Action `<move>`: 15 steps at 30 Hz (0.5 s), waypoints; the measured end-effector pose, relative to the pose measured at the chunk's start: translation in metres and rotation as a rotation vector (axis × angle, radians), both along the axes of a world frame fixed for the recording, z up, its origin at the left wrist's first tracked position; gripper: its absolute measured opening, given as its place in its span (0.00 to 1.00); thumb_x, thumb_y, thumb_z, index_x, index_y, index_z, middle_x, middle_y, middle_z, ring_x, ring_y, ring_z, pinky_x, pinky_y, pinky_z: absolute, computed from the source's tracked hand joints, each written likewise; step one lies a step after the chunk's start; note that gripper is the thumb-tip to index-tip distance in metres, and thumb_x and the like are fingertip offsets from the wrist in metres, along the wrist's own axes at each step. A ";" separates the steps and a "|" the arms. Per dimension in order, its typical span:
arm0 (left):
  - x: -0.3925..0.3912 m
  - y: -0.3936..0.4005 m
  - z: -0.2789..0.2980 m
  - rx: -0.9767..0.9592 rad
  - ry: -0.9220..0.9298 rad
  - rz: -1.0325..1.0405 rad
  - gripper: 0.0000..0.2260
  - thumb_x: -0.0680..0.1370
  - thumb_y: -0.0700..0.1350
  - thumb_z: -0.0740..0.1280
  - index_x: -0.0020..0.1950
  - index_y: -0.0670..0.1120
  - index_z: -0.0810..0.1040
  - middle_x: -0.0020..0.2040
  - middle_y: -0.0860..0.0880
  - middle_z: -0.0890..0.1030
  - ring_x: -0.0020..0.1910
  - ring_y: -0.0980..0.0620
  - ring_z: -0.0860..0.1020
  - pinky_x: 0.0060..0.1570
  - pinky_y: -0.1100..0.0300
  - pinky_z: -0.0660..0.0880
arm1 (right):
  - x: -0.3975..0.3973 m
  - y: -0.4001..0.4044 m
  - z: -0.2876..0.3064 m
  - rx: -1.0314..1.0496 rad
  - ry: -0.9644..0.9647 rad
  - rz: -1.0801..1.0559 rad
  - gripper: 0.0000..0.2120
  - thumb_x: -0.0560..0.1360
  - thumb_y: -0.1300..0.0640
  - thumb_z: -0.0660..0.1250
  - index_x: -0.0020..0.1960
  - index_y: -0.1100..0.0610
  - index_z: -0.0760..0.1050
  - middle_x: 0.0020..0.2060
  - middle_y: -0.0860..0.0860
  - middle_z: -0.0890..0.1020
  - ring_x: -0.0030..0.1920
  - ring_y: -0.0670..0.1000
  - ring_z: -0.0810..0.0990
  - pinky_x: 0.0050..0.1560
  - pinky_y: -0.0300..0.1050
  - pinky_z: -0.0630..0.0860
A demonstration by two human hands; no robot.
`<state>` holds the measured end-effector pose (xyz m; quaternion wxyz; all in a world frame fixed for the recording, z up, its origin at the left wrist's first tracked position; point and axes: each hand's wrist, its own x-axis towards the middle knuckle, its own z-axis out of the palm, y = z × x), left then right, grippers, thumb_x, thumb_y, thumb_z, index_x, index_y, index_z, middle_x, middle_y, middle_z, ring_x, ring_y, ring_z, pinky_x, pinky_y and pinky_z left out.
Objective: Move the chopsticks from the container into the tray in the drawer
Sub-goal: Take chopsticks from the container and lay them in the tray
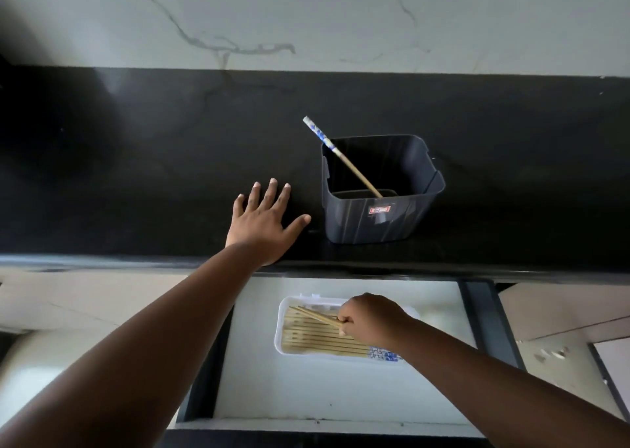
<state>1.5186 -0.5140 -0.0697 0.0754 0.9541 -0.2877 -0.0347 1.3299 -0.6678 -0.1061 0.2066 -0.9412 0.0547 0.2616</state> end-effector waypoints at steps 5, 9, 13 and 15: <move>-0.001 0.000 0.000 -0.012 0.003 0.003 0.37 0.73 0.73 0.42 0.79 0.57 0.48 0.80 0.52 0.47 0.79 0.48 0.43 0.75 0.47 0.42 | 0.006 0.012 -0.018 -0.088 0.061 0.125 0.17 0.71 0.59 0.65 0.29 0.56 0.60 0.27 0.50 0.63 0.34 0.54 0.66 0.30 0.42 0.58; 0.000 0.001 0.001 -0.011 0.007 0.002 0.37 0.73 0.73 0.41 0.79 0.57 0.47 0.80 0.52 0.47 0.79 0.48 0.42 0.75 0.47 0.41 | 0.013 0.020 -0.028 -0.123 0.118 0.202 0.17 0.72 0.59 0.64 0.29 0.55 0.61 0.27 0.49 0.64 0.35 0.55 0.67 0.29 0.42 0.57; 0.000 0.000 0.002 -0.015 0.014 0.000 0.38 0.73 0.73 0.40 0.79 0.57 0.47 0.80 0.52 0.46 0.78 0.48 0.42 0.75 0.47 0.41 | 0.017 0.025 -0.037 -0.148 0.149 0.214 0.13 0.73 0.58 0.65 0.32 0.55 0.67 0.30 0.50 0.70 0.37 0.55 0.71 0.28 0.41 0.59; 0.000 0.000 0.001 -0.018 0.014 -0.001 0.38 0.73 0.73 0.40 0.79 0.57 0.47 0.80 0.52 0.46 0.78 0.48 0.42 0.74 0.46 0.40 | 0.019 0.026 -0.040 -0.161 0.133 0.220 0.06 0.74 0.58 0.66 0.38 0.56 0.75 0.38 0.52 0.77 0.41 0.56 0.76 0.30 0.40 0.63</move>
